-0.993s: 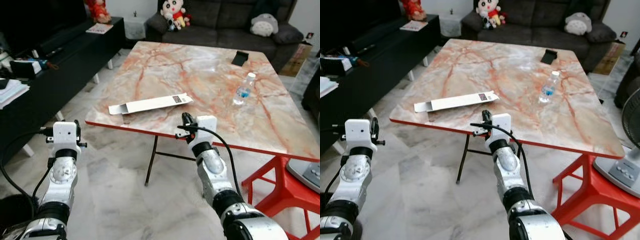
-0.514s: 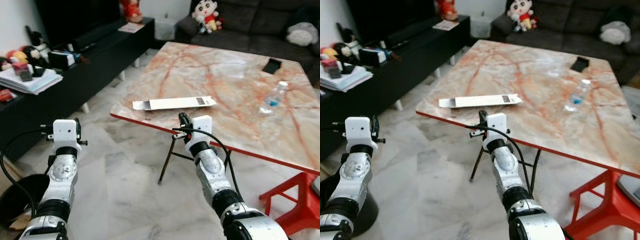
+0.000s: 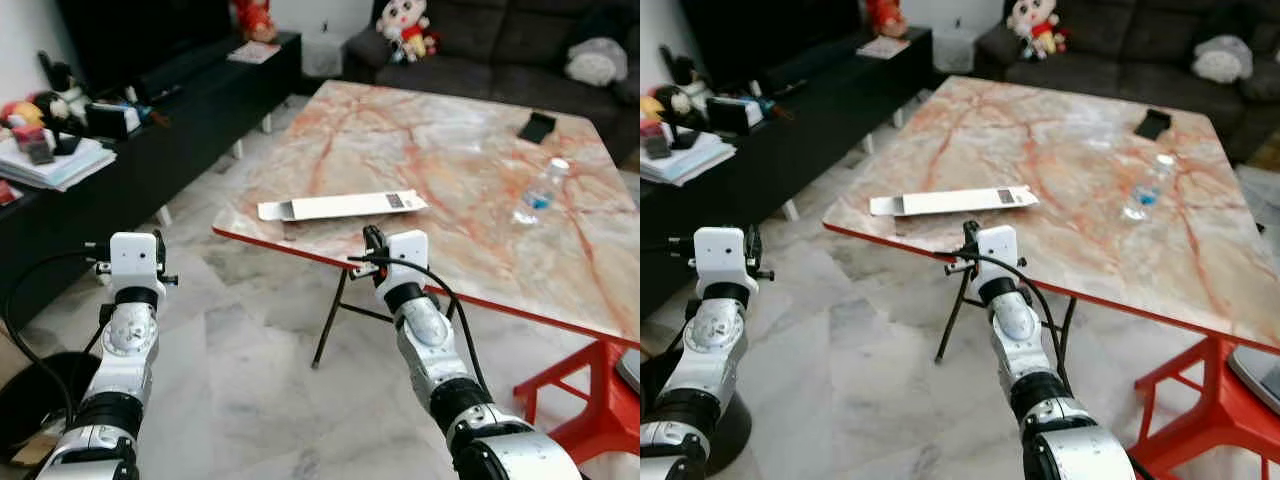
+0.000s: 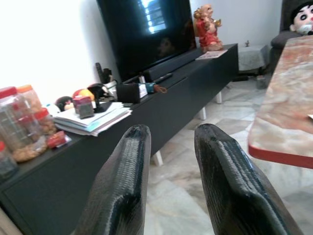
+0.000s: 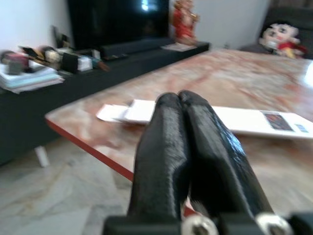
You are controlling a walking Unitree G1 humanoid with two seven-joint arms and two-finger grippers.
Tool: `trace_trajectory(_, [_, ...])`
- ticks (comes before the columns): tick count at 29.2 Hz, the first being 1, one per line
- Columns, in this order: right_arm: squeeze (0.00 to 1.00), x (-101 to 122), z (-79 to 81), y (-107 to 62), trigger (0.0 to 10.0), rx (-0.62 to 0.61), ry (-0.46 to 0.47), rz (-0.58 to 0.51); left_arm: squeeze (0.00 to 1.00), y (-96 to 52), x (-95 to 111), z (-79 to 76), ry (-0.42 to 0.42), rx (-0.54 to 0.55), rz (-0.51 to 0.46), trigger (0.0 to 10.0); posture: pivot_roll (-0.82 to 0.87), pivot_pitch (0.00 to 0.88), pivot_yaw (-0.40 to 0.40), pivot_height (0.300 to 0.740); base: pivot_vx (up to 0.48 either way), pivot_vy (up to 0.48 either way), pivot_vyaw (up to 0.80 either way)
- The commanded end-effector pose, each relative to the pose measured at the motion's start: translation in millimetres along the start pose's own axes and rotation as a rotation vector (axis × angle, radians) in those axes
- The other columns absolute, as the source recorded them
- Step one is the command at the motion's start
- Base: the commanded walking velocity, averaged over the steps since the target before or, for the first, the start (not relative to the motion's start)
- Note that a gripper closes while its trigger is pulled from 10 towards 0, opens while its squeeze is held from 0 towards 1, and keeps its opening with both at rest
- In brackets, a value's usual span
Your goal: Picking trash to rubbish bin
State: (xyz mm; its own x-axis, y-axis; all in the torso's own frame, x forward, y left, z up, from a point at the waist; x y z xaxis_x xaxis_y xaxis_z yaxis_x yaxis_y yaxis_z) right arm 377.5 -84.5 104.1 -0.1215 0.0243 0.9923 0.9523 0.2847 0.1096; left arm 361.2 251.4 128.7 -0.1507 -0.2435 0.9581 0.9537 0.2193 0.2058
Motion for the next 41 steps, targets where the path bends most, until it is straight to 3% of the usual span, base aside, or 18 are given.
trace_trajectory(1, [0.00, 2.9, -4.5, 1.7, 10.0, -0.014, 0.004, -0.006, 0.00, 2.3, 4.1, -0.2, 0.002, 0.003, -0.013, 10.0, 0.08, 0.021, -0.040, 0.740, 0.247, 0.000, 0.00])
trace_trajectory(13, [0.00, 5.7, -4.2, 2.3, 10.0, -0.007, -0.042, -0.019, 0.00, 3.5, 6.1, -0.7, 0.004, 0.003, -0.019, 10.0, 0.08, 0.019, -0.041, 0.740, 0.261, 0.000, 0.08])
trace_trajectory(19, [0.00, 6.0, -5.5, 2.5, 10.0, -0.023, -0.002, -0.021, 0.00, 3.6, 6.7, -0.6, 0.004, 0.003, -0.022, 10.0, 0.08, 0.017, -0.040, 0.740, 0.277, 0.000, 0.40])
trace_trajectory(41, [0.00, 8.1, -0.6, 3.3, 10.0, 0.007, -0.018, -0.034, 0.00, 4.0, 7.9, -1.4, 0.001, 0.000, -0.027, 10.0, 0.08, 0.010, -0.040, 0.740, 0.281, 0.000, 0.00])
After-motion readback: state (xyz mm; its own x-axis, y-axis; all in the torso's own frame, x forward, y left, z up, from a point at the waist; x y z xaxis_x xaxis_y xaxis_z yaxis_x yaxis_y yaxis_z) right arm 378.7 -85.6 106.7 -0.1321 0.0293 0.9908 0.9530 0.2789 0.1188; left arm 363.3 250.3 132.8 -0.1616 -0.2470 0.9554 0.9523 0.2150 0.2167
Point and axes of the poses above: a point about 5 cm out from each wrist's last joint towards the gripper, its own y axis pointing out of the wrist towards the gripper, its own x axis along the axis of the wrist's last joint, z = x × y, the point moved 3 cm from there along y, pointing out of the wrist towards the gripper, and after that the axes turned 2 degrees about -y, right-handed, at the moved point
